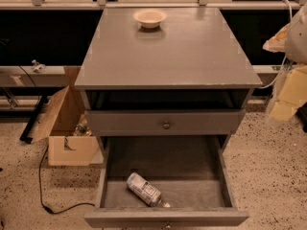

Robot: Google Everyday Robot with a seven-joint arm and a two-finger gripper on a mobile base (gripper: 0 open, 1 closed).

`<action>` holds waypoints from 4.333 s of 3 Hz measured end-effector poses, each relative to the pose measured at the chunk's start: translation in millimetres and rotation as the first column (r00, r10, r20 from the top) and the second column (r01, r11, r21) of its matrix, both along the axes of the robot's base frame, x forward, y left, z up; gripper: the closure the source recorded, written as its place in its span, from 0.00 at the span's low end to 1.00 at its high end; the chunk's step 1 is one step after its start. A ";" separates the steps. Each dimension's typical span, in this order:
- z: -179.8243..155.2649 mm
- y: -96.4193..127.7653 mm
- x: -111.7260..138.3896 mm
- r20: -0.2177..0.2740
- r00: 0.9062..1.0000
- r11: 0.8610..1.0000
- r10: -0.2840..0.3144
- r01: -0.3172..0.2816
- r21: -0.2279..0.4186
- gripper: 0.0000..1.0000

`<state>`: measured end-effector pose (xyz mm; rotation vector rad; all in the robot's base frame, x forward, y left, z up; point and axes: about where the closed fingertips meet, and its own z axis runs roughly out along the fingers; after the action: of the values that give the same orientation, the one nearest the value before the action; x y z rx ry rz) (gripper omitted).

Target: Pick blue plastic bottle from middle drawer and place on counter

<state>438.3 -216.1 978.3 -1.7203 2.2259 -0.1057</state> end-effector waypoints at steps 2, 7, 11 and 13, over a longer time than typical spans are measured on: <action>-19.6 6.7 4.7 -0.001 1.000 0.999 -0.001 0.001 0.039 0.00; -210.5 55.5 32.1 -0.146 0.985 0.946 -0.087 0.128 0.297 0.00; -394.9 144.8 64.1 -0.194 0.957 0.851 -0.218 0.283 0.443 0.00; -415.6 152.6 59.3 -0.217 0.948 0.841 -0.232 0.308 0.446 0.00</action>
Offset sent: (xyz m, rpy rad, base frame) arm 0.0189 0.0244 -0.0798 0.1521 0.0240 -0.0035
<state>497.6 -63.5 562.7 -1.1773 2.3368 0.4906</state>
